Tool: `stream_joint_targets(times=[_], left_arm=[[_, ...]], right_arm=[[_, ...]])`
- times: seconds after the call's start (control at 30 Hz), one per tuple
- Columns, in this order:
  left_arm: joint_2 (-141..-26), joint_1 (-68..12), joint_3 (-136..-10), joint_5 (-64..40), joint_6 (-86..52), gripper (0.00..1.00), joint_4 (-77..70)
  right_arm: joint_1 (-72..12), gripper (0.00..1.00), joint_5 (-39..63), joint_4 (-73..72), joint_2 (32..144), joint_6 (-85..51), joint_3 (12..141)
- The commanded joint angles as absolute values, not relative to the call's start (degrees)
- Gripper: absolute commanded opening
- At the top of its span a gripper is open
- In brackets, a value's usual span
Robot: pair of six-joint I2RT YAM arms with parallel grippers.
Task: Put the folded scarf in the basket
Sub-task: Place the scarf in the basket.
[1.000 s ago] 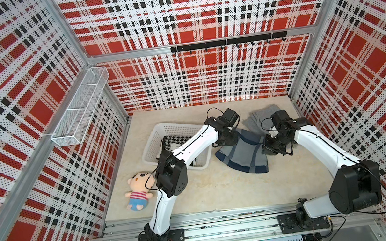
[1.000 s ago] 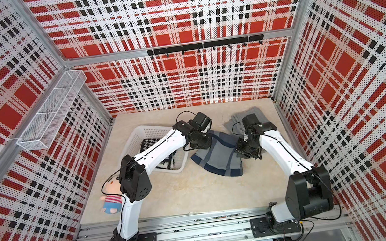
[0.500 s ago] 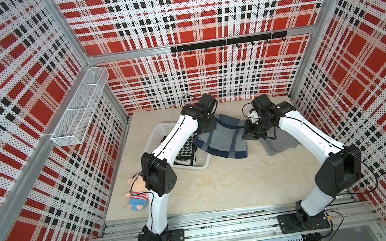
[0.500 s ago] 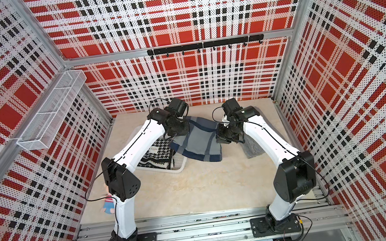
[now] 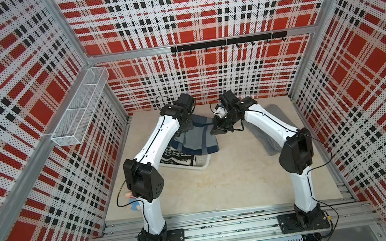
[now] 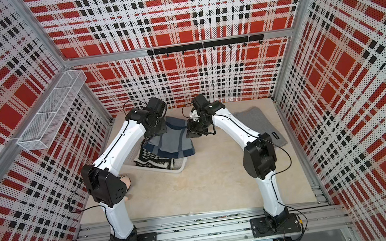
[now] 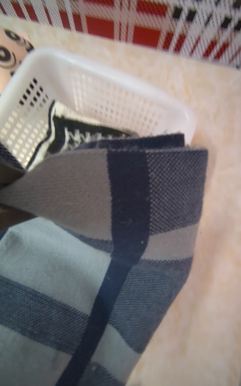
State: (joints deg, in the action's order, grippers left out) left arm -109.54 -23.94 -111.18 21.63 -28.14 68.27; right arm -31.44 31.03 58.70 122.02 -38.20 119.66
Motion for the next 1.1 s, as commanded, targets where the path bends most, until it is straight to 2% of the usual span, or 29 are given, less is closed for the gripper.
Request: stream_joint_targets(times=[0.0, 0.17, 0.37, 0.9, 1.07], left_arm=[[-105.2, -21.7, -106.8, 29.7, -27.4, 0.00, 65.4], [-103.3, -18.3, -100.6, 31.3, -25.4, 0.00, 60.5], [-104.0, -15.5, -98.7, 32.0, -23.4, 0.00, 57.5], [-107.3, -9.8, -88.6, 29.6, -19.7, 0.00, 49.2], [-108.7, -8.3, -87.4, 30.2, -18.6, 0.29, 48.1]], right_arm=[[-33.6, 0.00, 34.7, 58.5, 125.3, -38.0, 124.3], [-35.4, 0.00, 36.7, 56.9, 129.2, -38.7, 126.6], [-36.6, 0.00, 37.8, 56.2, 133.0, -38.8, 127.9], [-36.8, 0.00, 29.6, 61.3, 135.2, -38.8, 128.9], [-36.6, 0.00, 28.1, 61.9, 134.8, -39.0, 128.8]])
